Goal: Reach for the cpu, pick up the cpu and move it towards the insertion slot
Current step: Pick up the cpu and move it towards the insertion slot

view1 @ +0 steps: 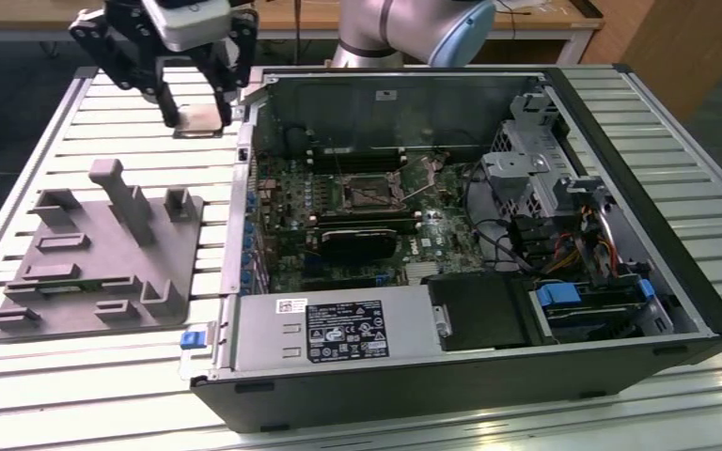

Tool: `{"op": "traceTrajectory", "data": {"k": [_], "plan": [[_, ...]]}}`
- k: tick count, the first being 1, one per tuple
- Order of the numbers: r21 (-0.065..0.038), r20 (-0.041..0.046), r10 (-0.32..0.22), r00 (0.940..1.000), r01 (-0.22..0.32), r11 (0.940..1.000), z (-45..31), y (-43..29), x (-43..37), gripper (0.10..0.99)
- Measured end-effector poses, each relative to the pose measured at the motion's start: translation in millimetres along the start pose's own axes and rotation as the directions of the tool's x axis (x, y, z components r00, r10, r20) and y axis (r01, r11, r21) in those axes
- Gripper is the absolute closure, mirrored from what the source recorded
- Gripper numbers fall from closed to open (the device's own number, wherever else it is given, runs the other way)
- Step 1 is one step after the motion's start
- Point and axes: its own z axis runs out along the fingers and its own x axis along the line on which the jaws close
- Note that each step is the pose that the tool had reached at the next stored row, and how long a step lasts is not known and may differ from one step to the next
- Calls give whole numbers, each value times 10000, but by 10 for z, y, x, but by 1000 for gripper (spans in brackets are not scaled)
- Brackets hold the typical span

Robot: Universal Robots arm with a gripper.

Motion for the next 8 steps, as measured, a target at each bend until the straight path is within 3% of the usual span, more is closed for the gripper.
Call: {"op": "traceTrajectory", "data": {"k": [8], "plan": [[0, -7, 0, 10000, 0, 10000, 9, 10, -363, 553]]}}
